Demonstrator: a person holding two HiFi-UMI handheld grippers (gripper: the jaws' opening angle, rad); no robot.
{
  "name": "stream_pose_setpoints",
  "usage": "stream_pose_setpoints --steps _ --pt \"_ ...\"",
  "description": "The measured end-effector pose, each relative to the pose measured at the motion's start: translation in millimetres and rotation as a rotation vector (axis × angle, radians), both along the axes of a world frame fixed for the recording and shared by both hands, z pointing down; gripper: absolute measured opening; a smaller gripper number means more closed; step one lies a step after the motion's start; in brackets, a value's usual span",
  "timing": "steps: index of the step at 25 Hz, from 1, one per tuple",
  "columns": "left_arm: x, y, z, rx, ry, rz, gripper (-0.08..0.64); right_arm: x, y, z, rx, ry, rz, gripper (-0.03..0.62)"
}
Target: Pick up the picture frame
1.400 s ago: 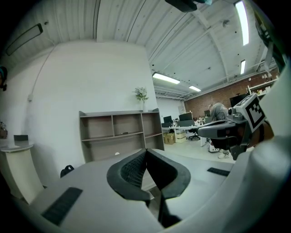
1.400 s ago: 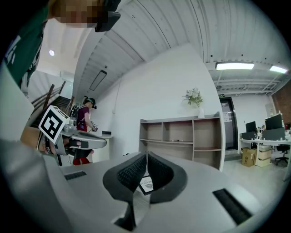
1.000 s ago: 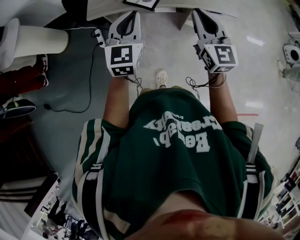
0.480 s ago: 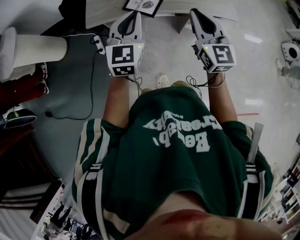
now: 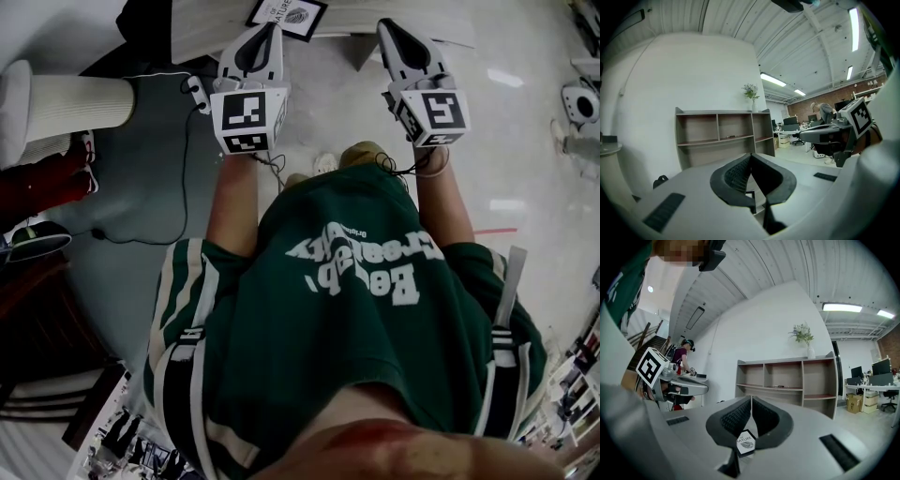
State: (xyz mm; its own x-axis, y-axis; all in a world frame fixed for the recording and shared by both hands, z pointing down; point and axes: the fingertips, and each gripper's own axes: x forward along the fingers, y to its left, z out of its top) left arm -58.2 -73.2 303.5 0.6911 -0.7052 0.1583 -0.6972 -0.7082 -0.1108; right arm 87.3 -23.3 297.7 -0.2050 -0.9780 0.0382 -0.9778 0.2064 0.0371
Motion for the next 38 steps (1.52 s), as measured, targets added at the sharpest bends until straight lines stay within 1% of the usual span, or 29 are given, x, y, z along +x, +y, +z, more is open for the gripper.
stream_pose_setpoints --steps 3,7,10,12,14,17,19,24,31,38 --pt "2.2 -6.5 1.1 -0.001 -0.003 -0.011 0.018 0.7 -8.5 -2.4 0.011 -0.009 -0.018 0.034" --pt "12.3 -20.6 8.9 -0.013 -0.018 -0.024 0.020 5.0 -27.8 2.7 0.031 0.049 -0.061 0.034" --pt "19.5 -37.5 12.9 -0.020 -0.032 -0.032 0.020 8.5 -48.3 4.5 0.034 0.028 -0.082 0.034" --pt "24.7 -52.2 16.9 -0.024 -0.041 -0.042 0.020 11.0 -63.7 7.9 0.025 0.036 -0.097 0.034" --pt "32.2 -66.3 18.1 -0.024 -0.042 -0.050 0.020 15.8 -78.3 11.7 0.002 0.058 -0.106 0.034" --pt "45.8 -82.3 18.0 -0.022 -0.048 -0.063 0.018 26.3 -97.3 10.7 0.032 0.075 -0.141 0.034" --pt "54.8 -93.0 18.5 -0.022 -0.054 -0.073 0.019 36.2 -109.7 11.7 0.033 0.083 -0.155 0.034" --pt "75.5 -120.9 23.2 -0.031 -0.069 -0.096 0.020 57.9 -143.8 18.1 0.020 0.069 -0.184 0.034" --pt "98.9 -153.2 44.5 -0.060 -0.093 -0.136 0.020 80.3 -179.4 38.2 0.002 0.055 -0.235 0.034" --pt "115.8 -175.4 44.2 -0.053 -0.090 -0.177 0.020 97.7 -206.5 36.8 0.022 0.051 -0.280 0.034"
